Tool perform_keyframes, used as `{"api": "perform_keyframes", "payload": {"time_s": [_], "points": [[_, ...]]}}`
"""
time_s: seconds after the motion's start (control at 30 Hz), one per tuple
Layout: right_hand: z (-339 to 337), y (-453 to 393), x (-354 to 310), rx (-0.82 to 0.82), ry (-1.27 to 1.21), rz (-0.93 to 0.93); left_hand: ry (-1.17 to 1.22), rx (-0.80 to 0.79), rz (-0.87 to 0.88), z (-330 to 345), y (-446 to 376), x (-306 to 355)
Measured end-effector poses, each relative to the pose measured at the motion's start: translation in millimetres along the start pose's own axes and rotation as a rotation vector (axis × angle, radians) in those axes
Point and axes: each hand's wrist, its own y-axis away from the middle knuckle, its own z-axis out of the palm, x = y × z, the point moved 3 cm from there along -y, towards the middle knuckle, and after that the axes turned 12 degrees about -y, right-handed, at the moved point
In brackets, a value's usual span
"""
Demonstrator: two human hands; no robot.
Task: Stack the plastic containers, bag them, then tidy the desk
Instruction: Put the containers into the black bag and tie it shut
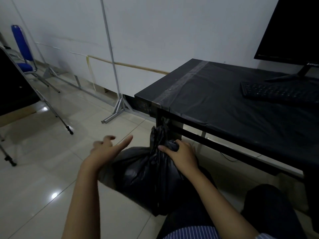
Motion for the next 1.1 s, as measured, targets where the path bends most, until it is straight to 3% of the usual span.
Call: {"api": "perform_keyframes", "payload": {"time_s": [0.07,0.2,0.3,0.37,0.43,0.57,0.77,0.97,1.1], "points": [[-4,-3,2,0.039,-0.042,0.029,-0.016,-0.068,-0.064,13,4,-24],[-10,-8,7,0.065,0.025,0.031,0.243,-0.199,0.187,42,0,-28],[-20,-10,9,0.088,0.059,0.026,0.255,-0.085,0.244,50,-8,-16],[-23,-11,6,0.077,0.058,0.022,0.104,0.067,0.164,50,-10,-4],[-22,-13,3,0.054,0.066,0.014,-0.091,0.178,0.202,47,-6,15],[-23,-22,0,-0.001,0.111,0.016,-0.073,0.187,0.395,42,-2,37],[-30,-29,2,-0.105,0.203,0.004,-0.214,0.252,0.462,46,10,66],[-38,-24,8,-0.195,0.118,0.0,-0.234,0.336,0.386,53,10,80],[-35,-21,21,-0.238,-0.03,-0.014,-0.403,0.357,0.268,58,16,91]]}}
